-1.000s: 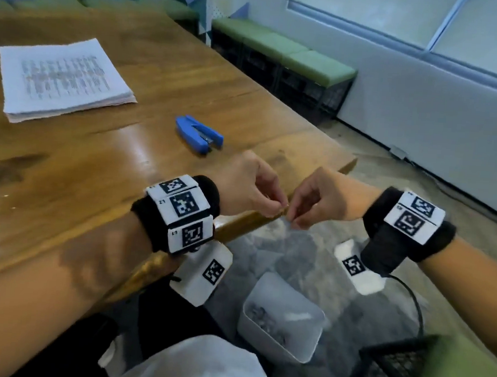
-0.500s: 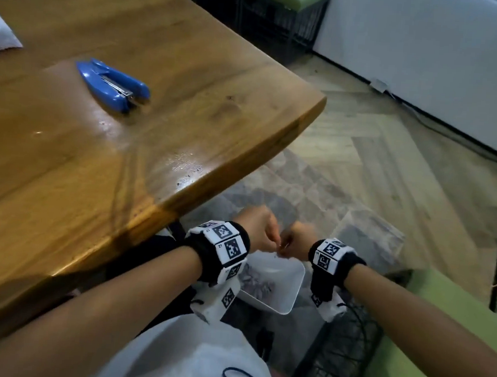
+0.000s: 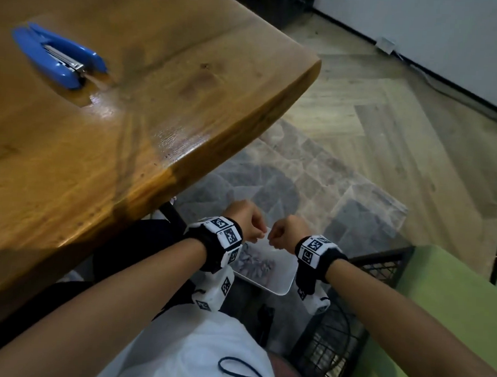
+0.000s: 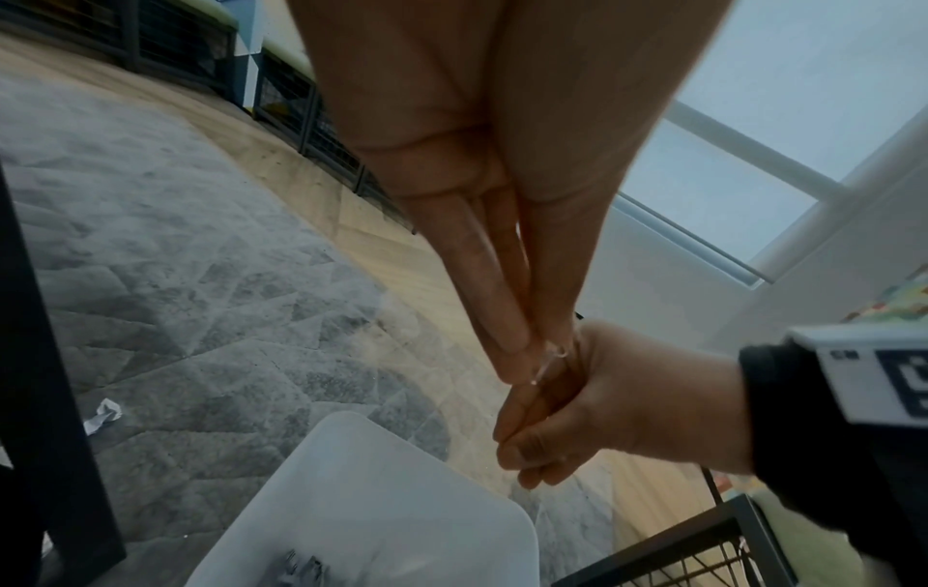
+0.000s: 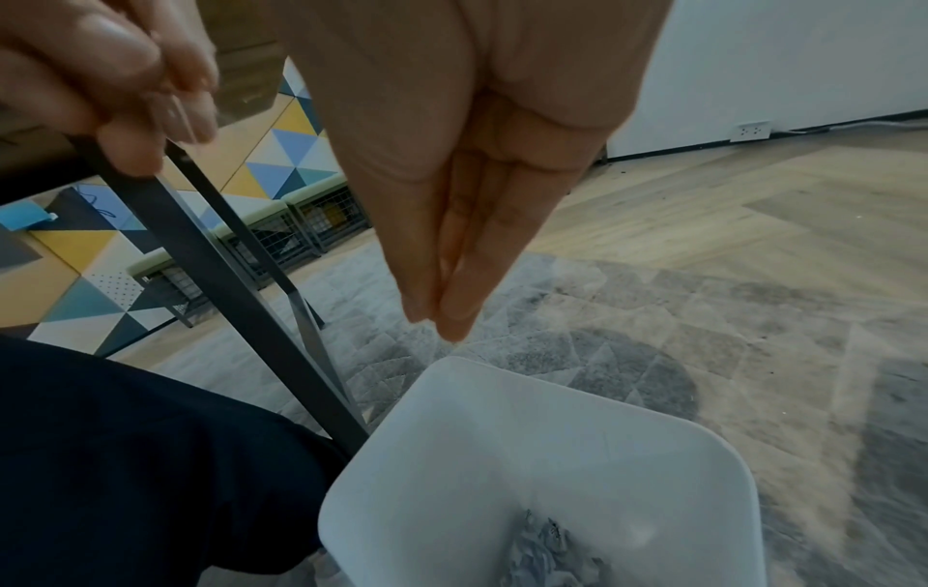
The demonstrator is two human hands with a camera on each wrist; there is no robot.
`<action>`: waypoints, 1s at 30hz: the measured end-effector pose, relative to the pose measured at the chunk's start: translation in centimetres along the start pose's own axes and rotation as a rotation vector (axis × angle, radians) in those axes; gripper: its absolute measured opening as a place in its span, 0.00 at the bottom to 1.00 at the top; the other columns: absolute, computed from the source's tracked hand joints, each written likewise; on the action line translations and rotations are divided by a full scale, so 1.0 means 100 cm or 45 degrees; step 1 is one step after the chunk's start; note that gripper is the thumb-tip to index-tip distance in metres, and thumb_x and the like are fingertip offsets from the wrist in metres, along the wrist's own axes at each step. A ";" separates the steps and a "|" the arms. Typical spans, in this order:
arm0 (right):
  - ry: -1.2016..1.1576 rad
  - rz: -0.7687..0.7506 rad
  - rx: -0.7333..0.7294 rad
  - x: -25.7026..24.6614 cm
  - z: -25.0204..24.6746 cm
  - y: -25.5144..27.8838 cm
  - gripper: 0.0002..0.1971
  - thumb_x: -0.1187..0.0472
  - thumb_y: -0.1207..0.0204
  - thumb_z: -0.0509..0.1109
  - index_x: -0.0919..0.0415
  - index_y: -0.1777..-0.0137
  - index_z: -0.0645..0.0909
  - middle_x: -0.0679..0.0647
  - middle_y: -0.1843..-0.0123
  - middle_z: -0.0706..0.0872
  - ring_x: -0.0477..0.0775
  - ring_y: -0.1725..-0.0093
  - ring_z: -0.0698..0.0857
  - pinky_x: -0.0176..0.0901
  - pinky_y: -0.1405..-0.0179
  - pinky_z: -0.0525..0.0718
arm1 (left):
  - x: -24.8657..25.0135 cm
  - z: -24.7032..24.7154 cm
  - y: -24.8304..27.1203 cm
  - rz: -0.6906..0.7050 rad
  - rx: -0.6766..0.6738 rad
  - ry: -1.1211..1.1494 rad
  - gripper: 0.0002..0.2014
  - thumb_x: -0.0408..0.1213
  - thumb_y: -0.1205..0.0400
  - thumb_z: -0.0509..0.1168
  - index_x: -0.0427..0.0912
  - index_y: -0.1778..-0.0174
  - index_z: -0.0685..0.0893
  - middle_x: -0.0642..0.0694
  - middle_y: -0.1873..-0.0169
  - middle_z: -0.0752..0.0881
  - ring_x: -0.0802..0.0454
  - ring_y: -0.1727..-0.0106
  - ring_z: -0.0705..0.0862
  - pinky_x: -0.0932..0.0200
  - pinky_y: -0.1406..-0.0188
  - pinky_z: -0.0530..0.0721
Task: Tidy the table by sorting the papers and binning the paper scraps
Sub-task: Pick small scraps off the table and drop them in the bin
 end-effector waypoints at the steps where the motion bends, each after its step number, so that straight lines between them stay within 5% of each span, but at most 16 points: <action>1: -0.004 0.008 0.006 0.001 -0.001 0.000 0.04 0.67 0.32 0.78 0.62 0.58 0.89 0.59 0.58 0.92 0.50 0.66 0.88 0.40 0.60 0.88 | -0.001 0.002 -0.001 -0.007 -0.001 -0.011 0.07 0.30 0.24 0.72 0.34 0.52 0.90 0.37 0.56 0.91 0.46 0.55 0.91 0.61 0.52 0.88; 7: 0.039 0.049 -0.033 0.007 0.001 -0.001 0.08 0.72 0.29 0.73 0.63 0.53 0.90 0.58 0.56 0.92 0.54 0.59 0.90 0.39 0.59 0.85 | -0.004 0.005 -0.005 -0.012 0.004 -0.160 0.05 0.30 0.25 0.72 0.37 0.55 0.91 0.41 0.55 0.92 0.49 0.53 0.90 0.60 0.47 0.86; 9: 0.037 0.072 -0.052 0.008 0.002 0.001 0.02 0.65 0.30 0.77 0.62 0.58 0.89 0.57 0.64 0.91 0.52 0.69 0.89 0.37 0.69 0.85 | -0.003 0.003 -0.004 -0.009 0.014 -0.211 0.05 0.32 0.26 0.74 0.37 0.56 0.90 0.41 0.56 0.92 0.50 0.54 0.90 0.61 0.50 0.86; 12: 0.079 0.072 -0.038 0.007 0.003 0.003 0.09 0.53 0.26 0.74 0.58 0.62 0.87 0.49 0.74 0.86 0.46 0.76 0.85 0.32 0.75 0.79 | -0.003 0.005 -0.004 -0.021 -0.024 -0.273 0.11 0.37 0.27 0.75 0.34 0.54 0.89 0.39 0.57 0.92 0.46 0.54 0.91 0.54 0.48 0.88; 14: 0.112 0.051 -0.038 0.003 0.002 0.006 0.05 0.59 0.25 0.73 0.59 0.55 0.89 0.52 0.64 0.91 0.51 0.63 0.90 0.38 0.65 0.85 | -0.004 0.004 -0.004 -0.023 -0.038 -0.308 0.12 0.38 0.26 0.75 0.33 0.53 0.88 0.37 0.56 0.91 0.46 0.57 0.90 0.54 0.50 0.88; 17: 0.161 0.003 -0.053 -0.002 0.003 0.005 0.17 0.74 0.28 0.69 0.59 0.42 0.87 0.57 0.45 0.90 0.55 0.45 0.88 0.44 0.45 0.86 | -0.005 0.004 -0.003 -0.022 -0.057 -0.332 0.09 0.34 0.24 0.73 0.33 0.51 0.88 0.37 0.52 0.91 0.46 0.57 0.88 0.57 0.53 0.86; 22: 0.149 0.050 -0.076 -0.005 0.006 0.006 0.04 0.61 0.28 0.75 0.61 0.60 0.89 0.59 0.59 0.92 0.55 0.69 0.90 0.40 0.70 0.87 | -0.008 0.001 -0.002 -0.057 -0.068 -0.336 0.09 0.26 0.21 0.67 0.33 0.48 0.89 0.36 0.46 0.89 0.42 0.48 0.89 0.56 0.45 0.86; 24: 0.164 0.040 -0.056 -0.005 0.006 0.007 0.08 0.57 0.26 0.74 0.62 0.59 0.88 0.58 0.60 0.93 0.53 0.67 0.90 0.37 0.65 0.86 | -0.007 0.001 0.000 -0.073 -0.097 -0.381 0.08 0.31 0.22 0.70 0.33 0.49 0.89 0.36 0.48 0.90 0.42 0.50 0.89 0.53 0.44 0.87; 27: 0.222 -0.052 -0.039 -0.013 0.004 0.010 0.14 0.70 0.26 0.70 0.59 0.42 0.87 0.57 0.42 0.90 0.55 0.44 0.88 0.39 0.45 0.82 | -0.005 -0.001 0.004 -0.068 -0.125 -0.510 0.16 0.44 0.22 0.70 0.31 0.51 0.87 0.37 0.53 0.90 0.44 0.55 0.88 0.54 0.47 0.85; 30: 0.274 -0.027 -0.138 -0.017 0.007 0.013 0.10 0.65 0.29 0.76 0.60 0.48 0.88 0.58 0.59 0.91 0.53 0.62 0.90 0.40 0.58 0.88 | -0.002 -0.003 0.007 -0.033 -0.106 -0.586 0.15 0.43 0.19 0.66 0.33 0.48 0.86 0.37 0.50 0.89 0.42 0.46 0.87 0.55 0.47 0.82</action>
Point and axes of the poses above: each hand's wrist, its own y-axis away from the middle knuckle, its own z-axis out of the palm, x = y × z, the point moved 8 cm from there along -y, towards the middle knuckle
